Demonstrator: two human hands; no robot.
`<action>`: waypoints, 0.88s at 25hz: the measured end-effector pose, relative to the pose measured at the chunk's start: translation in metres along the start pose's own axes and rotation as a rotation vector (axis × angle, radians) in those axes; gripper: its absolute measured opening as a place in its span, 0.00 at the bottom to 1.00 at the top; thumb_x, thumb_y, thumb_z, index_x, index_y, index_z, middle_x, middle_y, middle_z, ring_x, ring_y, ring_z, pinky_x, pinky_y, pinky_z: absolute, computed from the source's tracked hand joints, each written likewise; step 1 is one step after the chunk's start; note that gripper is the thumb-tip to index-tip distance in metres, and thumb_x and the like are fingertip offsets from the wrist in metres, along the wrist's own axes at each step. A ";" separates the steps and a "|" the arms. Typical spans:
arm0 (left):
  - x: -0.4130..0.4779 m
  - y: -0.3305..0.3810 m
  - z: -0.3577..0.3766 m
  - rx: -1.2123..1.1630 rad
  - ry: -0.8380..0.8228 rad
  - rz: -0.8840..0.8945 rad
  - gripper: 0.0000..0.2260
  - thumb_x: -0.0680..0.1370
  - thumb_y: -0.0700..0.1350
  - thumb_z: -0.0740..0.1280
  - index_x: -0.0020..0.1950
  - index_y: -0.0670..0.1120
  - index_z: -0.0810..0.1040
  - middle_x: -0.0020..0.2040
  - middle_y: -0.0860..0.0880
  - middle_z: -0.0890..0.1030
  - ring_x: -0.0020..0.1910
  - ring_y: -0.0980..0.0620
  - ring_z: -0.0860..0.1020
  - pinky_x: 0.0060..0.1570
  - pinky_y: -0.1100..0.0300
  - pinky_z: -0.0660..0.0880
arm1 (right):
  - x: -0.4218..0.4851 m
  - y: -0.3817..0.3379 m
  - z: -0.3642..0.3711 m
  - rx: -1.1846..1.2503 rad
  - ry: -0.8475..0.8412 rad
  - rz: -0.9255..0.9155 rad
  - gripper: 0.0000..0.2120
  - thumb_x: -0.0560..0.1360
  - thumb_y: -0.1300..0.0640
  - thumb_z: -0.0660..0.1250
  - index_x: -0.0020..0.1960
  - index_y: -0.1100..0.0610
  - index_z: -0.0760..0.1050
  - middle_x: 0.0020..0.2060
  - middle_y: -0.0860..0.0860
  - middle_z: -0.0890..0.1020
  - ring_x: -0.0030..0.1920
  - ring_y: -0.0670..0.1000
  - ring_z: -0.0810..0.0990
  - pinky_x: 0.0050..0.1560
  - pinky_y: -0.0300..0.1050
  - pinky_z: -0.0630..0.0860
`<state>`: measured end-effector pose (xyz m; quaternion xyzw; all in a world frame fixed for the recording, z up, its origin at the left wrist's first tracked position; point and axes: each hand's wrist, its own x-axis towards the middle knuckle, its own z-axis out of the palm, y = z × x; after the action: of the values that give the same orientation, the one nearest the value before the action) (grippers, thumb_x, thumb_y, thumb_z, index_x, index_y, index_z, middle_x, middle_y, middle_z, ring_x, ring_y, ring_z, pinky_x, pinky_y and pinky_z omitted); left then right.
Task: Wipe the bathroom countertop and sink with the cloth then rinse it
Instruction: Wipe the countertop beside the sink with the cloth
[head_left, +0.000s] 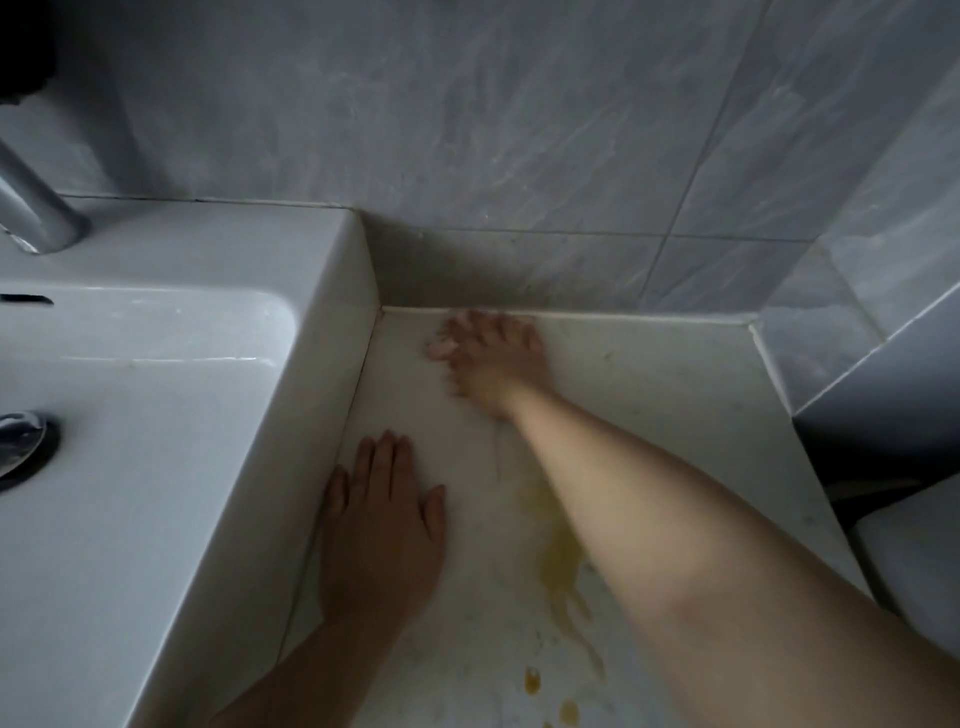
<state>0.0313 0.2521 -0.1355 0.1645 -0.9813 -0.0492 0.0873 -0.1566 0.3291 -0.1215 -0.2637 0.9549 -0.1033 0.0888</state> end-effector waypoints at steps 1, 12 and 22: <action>0.000 0.000 0.000 0.005 -0.005 -0.001 0.27 0.75 0.53 0.52 0.63 0.36 0.75 0.62 0.39 0.77 0.62 0.40 0.75 0.60 0.44 0.69 | -0.010 0.032 -0.004 -0.018 0.028 0.062 0.24 0.81 0.47 0.51 0.76 0.39 0.52 0.77 0.44 0.47 0.77 0.55 0.45 0.73 0.55 0.40; 0.001 0.001 -0.002 -0.005 0.001 0.000 0.27 0.75 0.53 0.52 0.63 0.36 0.75 0.63 0.38 0.76 0.63 0.39 0.73 0.60 0.43 0.68 | -0.044 0.067 -0.007 0.036 0.163 0.531 0.26 0.80 0.45 0.49 0.76 0.45 0.53 0.78 0.51 0.48 0.76 0.60 0.44 0.73 0.60 0.35; 0.001 0.000 -0.001 -0.002 -0.008 0.006 0.27 0.74 0.52 0.53 0.61 0.35 0.76 0.61 0.37 0.77 0.61 0.38 0.75 0.58 0.42 0.69 | -0.076 0.130 -0.025 -0.022 0.124 0.374 0.24 0.80 0.44 0.48 0.76 0.42 0.51 0.78 0.47 0.50 0.77 0.54 0.49 0.74 0.52 0.42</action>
<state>0.0305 0.2519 -0.1345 0.1612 -0.9821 -0.0505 0.0839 -0.1615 0.4816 -0.1204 -0.0760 0.9920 -0.0905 0.0444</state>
